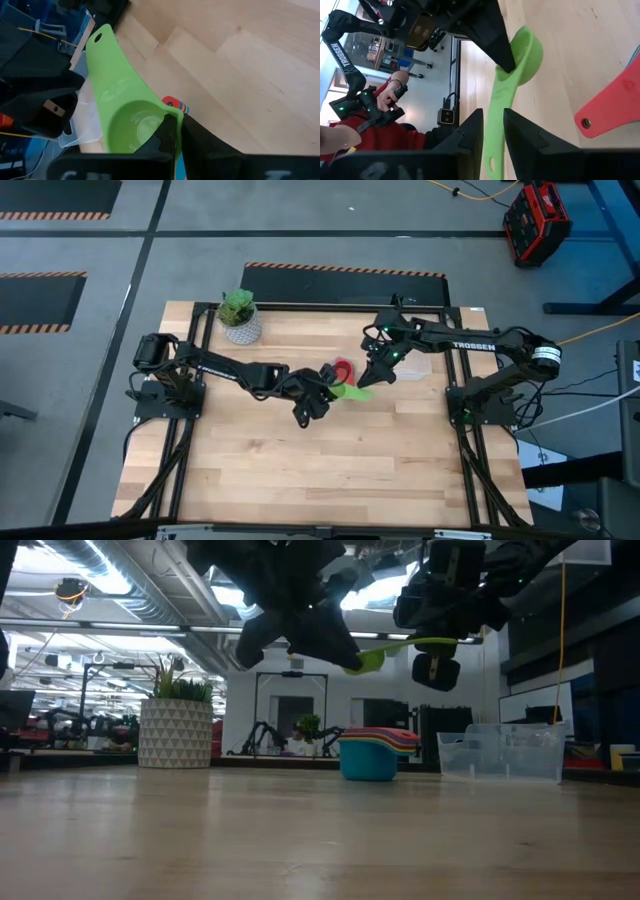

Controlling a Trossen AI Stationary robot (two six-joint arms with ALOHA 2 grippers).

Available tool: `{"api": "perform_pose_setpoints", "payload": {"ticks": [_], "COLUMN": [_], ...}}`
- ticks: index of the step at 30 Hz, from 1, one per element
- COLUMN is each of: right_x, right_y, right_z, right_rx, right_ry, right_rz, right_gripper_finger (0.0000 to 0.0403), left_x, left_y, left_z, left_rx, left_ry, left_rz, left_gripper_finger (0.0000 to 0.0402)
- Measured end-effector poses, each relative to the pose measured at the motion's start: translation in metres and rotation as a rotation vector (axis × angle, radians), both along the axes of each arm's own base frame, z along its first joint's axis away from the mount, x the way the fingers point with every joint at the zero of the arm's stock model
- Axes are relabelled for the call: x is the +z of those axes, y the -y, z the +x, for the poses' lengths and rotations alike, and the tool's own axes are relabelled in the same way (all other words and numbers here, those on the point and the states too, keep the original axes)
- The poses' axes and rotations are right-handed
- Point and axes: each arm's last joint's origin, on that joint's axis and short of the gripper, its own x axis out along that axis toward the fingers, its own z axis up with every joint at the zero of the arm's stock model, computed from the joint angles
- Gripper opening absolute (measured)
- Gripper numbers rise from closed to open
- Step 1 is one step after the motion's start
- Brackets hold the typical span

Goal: Nest measuring cups in basket

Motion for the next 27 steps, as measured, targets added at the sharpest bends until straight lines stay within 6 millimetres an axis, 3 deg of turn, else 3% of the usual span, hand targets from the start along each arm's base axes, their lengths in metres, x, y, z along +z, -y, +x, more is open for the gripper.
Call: {"api": "perform_pose_setpoints", "payload": {"ticks": [27], "right_x": [-0.004], "right_y": [-0.0082], "right_z": [-0.0027], "right_rx": [0.03], "right_ry": [-0.068], "right_rz": [0.036], "right_gripper_finger": [0.0081], "left_x": [0.0003], "left_y": [-0.0011], "left_z": [0.0], "left_rx": [0.037], "left_ry": [0.004], "left_rz": [0.031], "left_gripper_finger": [0.0003]}}
